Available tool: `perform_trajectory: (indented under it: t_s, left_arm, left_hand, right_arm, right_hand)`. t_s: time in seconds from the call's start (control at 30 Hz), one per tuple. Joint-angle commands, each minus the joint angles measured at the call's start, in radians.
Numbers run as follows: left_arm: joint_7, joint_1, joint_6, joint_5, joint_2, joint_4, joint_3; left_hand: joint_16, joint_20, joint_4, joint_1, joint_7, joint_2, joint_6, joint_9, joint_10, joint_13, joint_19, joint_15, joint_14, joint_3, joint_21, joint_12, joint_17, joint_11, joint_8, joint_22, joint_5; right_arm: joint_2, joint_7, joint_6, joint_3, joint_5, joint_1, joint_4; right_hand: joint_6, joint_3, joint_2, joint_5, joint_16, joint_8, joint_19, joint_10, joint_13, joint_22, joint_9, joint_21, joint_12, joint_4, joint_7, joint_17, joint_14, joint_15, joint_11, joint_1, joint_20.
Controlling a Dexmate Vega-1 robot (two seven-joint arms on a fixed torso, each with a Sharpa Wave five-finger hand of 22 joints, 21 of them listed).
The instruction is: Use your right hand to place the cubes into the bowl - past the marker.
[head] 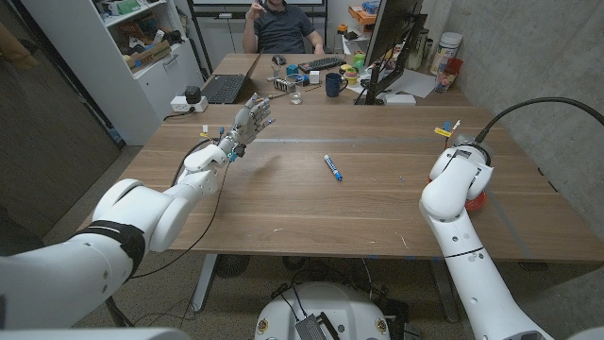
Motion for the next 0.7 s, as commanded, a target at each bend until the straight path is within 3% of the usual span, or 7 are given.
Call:
perform_trajectory:
  t_s: [0.03,0.37,0.53,0.7]
  left_arm:
    - [0.003,-0.008,0.001,0.004,0.0,0.008,-0.001]
    - [-0.005,0.0,-0.009,-0.001,0.002,0.0,-0.006]
    - [-0.009,0.005,-0.015,-0.006,0.004,-0.008,-0.008]
    - [-0.008,0.009,-0.019,-0.007,0.007,-0.014,-0.007]
  left_hand:
    - [0.006,0.001,0.001,0.001,-0.001,0.01,0.004,0.004,-0.002,0.005,0.006,0.003,-0.007,-0.006,-0.001,0.006,0.002,0.001,-0.002,0.003,0.01]
    - [0.006,0.001,0.001,0.002,-0.001,0.01,0.003,0.004,-0.002,0.005,0.005,0.003,-0.008,-0.007,-0.002,0.007,0.002,0.005,-0.002,0.003,0.01]
    - [0.006,0.001,0.001,0.002,-0.001,0.01,0.003,0.004,-0.002,0.005,0.006,0.003,-0.007,-0.008,-0.002,0.006,0.002,0.003,-0.003,0.003,0.01]
    - [0.007,0.001,0.001,0.002,-0.001,0.01,0.003,0.004,-0.003,0.005,0.006,0.002,-0.006,-0.009,-0.003,0.006,0.002,0.003,-0.002,0.003,0.01]
  right_arm:
    - [-0.029,0.039,-0.019,-0.023,0.023,0.022,0.027]
    - [-0.044,0.111,-0.026,-0.032,0.007,0.039,0.037]
    - [-0.045,0.22,-0.009,-0.019,-0.012,0.064,0.051]
    - [-0.047,0.197,-0.015,-0.02,-0.001,0.06,0.046]
  right_hand:
    - [0.011,0.004,0.185,0.005,-0.001,0.008,-0.009,0.009,0.004,-0.001,-0.001,0.01,0.001,0.001,0.003,0.004,0.125,-0.293,0.001,0.203,-0.17]
    - [0.038,-0.003,0.177,0.004,-0.006,0.017,-0.019,0.02,0.007,-0.013,-0.015,0.02,0.0,0.002,-0.001,0.001,0.128,-0.293,0.002,0.199,-0.171]
    - [0.038,-0.003,0.176,0.004,-0.007,0.016,-0.02,0.023,0.007,-0.017,-0.02,0.025,-0.001,-0.001,0.002,0.001,0.13,-0.293,0.002,0.204,-0.172]
    - [0.039,-0.003,0.176,0.004,-0.009,0.016,-0.025,0.022,0.007,-0.023,-0.026,0.027,-0.004,-0.002,0.006,0.0,0.129,-0.293,0.004,0.207,-0.171]
